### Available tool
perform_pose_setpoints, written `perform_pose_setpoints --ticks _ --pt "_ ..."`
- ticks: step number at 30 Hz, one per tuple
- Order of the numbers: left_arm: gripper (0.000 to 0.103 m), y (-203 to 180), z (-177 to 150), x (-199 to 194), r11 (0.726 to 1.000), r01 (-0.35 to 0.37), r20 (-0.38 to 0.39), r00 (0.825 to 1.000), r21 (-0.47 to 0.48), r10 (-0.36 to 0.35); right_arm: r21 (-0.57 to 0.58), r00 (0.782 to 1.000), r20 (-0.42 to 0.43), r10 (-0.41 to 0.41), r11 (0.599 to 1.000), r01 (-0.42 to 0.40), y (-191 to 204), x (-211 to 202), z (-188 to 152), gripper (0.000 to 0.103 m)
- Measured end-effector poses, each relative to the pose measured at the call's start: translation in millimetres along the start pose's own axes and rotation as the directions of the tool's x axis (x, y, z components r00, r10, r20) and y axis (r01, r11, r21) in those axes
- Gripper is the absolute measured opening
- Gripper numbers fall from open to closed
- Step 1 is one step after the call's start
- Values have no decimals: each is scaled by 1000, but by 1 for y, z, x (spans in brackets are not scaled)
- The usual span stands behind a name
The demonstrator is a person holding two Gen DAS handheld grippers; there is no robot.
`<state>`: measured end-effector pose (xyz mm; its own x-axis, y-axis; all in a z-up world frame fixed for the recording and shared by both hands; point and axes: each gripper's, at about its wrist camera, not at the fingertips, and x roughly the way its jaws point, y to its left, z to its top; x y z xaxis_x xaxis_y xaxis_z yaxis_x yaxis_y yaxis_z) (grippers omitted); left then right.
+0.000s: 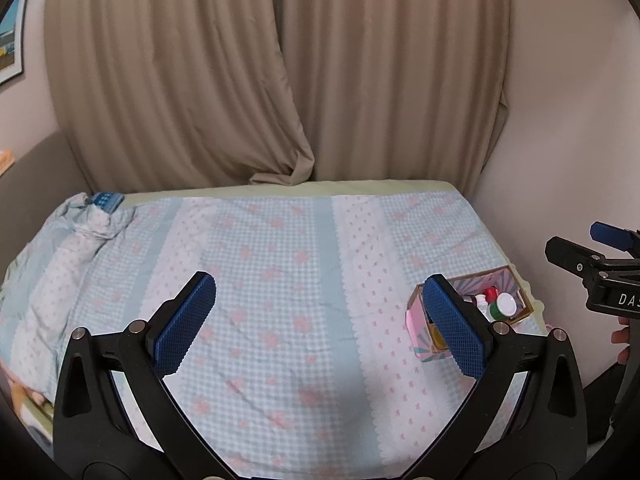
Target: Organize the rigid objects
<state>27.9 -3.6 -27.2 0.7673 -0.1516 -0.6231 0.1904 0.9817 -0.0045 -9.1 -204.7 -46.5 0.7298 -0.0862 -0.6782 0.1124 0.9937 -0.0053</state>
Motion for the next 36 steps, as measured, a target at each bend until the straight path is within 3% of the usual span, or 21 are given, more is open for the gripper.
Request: perform_pose_setpoints --ticks 36 --pt "103 8 6 5 1000 6 10 1000 -18 -6 27 1000 6 -7 1000 7 -3 6 6 103"
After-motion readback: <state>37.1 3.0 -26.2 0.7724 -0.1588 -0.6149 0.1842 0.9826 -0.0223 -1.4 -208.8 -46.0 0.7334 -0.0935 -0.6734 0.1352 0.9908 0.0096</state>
